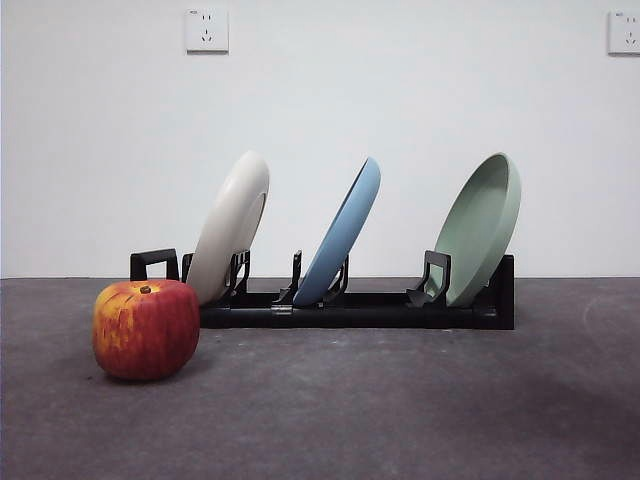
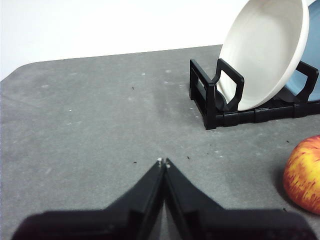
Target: Take the yellow plate from the plate rack,put the plate on the table,take the apple from the table,put the apple in the plate
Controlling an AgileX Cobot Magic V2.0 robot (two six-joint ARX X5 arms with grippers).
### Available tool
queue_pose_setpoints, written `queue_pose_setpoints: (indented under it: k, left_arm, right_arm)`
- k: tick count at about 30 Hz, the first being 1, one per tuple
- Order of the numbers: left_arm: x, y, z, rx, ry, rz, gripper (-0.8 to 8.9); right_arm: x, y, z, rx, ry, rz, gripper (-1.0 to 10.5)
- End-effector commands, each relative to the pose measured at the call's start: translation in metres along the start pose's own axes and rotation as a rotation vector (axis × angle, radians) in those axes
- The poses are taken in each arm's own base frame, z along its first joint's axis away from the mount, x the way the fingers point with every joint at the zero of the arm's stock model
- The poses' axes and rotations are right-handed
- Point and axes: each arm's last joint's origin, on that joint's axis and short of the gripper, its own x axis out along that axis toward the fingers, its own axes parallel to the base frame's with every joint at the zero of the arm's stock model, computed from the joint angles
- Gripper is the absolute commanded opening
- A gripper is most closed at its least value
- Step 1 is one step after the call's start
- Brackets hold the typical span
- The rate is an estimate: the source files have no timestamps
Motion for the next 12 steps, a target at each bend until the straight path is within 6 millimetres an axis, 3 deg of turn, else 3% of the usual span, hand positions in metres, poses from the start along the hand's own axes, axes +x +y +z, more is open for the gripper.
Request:
queue_pose_setpoints:
  k: [1, 12]
  left_arm:
    - [0.0012, 0.0002, -0.0040, -0.011, 0.008, 0.003, -0.03]
    - [0.0011, -0.0006, -0.0006, -0.210, -0.024, -0.031, -0.07]
  right_arm:
    - [0.0009, -0.0005, -0.0042, 0.013, 0.021, 0.000, 0.0]
    - [0.0008, -0.0002, -0.0032, 0.207, 0.015, 0.004, 0.0]
